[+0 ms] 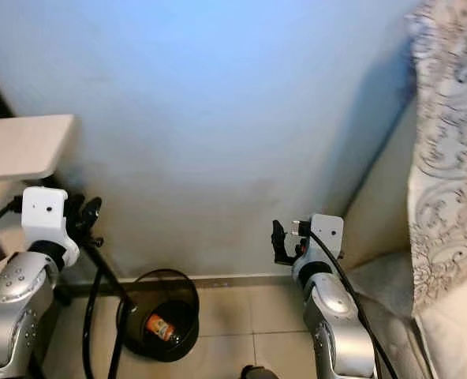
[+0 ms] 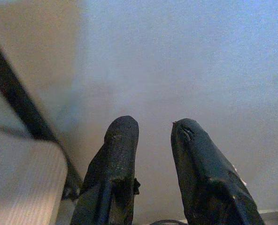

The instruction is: Clean up the room

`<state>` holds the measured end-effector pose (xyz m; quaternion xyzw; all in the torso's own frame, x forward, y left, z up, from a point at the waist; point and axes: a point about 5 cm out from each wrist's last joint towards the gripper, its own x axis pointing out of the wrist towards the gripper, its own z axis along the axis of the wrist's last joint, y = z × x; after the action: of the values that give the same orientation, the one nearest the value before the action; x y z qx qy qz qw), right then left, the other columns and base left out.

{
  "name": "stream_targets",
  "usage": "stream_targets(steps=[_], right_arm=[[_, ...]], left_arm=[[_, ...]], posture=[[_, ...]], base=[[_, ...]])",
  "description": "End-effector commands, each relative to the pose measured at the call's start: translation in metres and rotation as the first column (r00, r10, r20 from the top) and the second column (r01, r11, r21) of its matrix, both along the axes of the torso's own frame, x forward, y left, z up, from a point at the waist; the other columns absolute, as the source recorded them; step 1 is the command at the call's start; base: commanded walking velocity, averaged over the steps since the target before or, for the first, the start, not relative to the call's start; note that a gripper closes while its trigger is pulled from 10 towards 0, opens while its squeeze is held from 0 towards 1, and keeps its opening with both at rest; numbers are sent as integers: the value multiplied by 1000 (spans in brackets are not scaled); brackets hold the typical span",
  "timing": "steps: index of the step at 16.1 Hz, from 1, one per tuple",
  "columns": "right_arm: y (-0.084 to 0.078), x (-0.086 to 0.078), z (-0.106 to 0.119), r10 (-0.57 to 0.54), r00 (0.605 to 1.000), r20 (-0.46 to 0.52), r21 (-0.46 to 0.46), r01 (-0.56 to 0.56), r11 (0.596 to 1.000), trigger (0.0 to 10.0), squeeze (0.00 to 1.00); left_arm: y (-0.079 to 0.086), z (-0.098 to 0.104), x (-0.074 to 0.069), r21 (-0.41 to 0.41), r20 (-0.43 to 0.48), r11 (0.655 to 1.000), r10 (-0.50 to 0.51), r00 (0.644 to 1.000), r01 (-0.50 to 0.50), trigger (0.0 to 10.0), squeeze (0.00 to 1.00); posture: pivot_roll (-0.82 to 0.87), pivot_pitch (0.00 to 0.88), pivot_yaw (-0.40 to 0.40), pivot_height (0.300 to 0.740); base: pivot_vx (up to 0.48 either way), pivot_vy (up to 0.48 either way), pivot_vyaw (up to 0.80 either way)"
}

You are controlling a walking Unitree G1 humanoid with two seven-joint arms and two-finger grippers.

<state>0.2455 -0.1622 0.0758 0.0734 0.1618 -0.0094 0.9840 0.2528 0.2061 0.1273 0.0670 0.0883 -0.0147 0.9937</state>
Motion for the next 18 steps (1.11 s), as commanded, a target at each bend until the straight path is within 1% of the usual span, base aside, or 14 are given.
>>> stream_targets(steps=[1,2,3,5,7,9,13,18], right_arm=[[-1,0,2,-5,1000,-3,-4,5,1000,10000,27],[0,1,2,-7,1000,-1,-5,7,1000,10000,27],[-3,2,3,-19,1000,1,-6,19,1000,10000,20],[-4,2,2,-27,1000,-1,-6,27,1000,10000,12],[-2,3,2,-26,1000,-1,-6,26,1000,10000,12],[-1,4,2,-22,1000,1,-9,22,1000,10000,4],[-1,5,3,-19,1000,4,-14,19,1000,10000,0],[-2,6,4,-11,1000,8,-26,11,1000,10000,0]], left_arm=[[1,-3,0,-5,-22,1000,3,1000,-3,10000,0],[5,-4,-1,35,-41,999,2,999,0,10000,0],[6,-8,-5,87,-77,995,-46,996,53,10000,0],[10,-11,-7,86,-87,995,-50,995,57,10000,0],[6,-12,-7,106,-71,991,-73,995,81,10000,0],[0,-8,-4,70,-53,994,-83,995,87,10000,0],[-3,-9,-4,69,-51,994,-85,995,89,10000,0],[-6,-13,-4,42,-51,996,-71,996,73,10000,0]], posture=[[33,0,44,740],[31,0,47,740],[39,0,47,740],[48,0,48,740],[49,0,51,740],[50,0,51,740],[52,0,50,740],[51,0,46,740]], base=[[0,0,-750],[0,0,-744],[0,0,-744],[0,0,-750],[0,0,-750],[0,0,-750],[0,0,-750],[0,0,-751]])
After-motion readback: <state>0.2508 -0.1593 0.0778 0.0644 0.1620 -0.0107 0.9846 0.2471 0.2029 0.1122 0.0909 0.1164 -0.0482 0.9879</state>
